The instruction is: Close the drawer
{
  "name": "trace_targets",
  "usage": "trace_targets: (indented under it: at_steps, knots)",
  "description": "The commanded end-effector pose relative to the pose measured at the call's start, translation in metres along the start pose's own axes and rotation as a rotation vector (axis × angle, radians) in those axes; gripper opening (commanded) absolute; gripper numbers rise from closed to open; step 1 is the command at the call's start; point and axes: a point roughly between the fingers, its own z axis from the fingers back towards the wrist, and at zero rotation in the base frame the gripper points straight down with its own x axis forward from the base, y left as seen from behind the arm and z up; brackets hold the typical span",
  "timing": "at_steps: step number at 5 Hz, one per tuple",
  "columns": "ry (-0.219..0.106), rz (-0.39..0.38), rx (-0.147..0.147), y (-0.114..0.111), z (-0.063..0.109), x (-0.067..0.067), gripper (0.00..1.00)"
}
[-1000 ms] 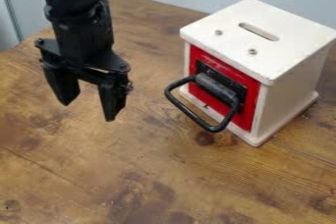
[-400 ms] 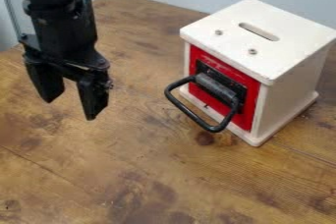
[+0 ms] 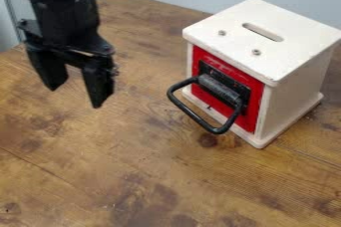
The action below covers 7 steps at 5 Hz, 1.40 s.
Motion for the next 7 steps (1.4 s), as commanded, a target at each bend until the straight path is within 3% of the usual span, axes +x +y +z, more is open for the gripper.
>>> trace_targets:
  at_steps: [1, 2, 3, 4, 6, 7]
  knots:
    - [-0.013, -0.026, -0.005, -0.014, 0.008, -0.004, 1.0]
    - [-0.004, 0.014, 0.0, -0.022, 0.004, -0.008, 1.0]
    - [-0.009, 0.018, 0.002, -0.012, -0.008, -0.004, 1.0]
    - [0.009, 0.019, -0.001, -0.001, -0.018, -0.004, 1.0]
    - [0.0, 0.032, 0.002, -0.002, -0.019, 0.001, 1.0]
    - [-0.007, -0.002, -0.001, 0.001, -0.01, 0.0, 1.0]
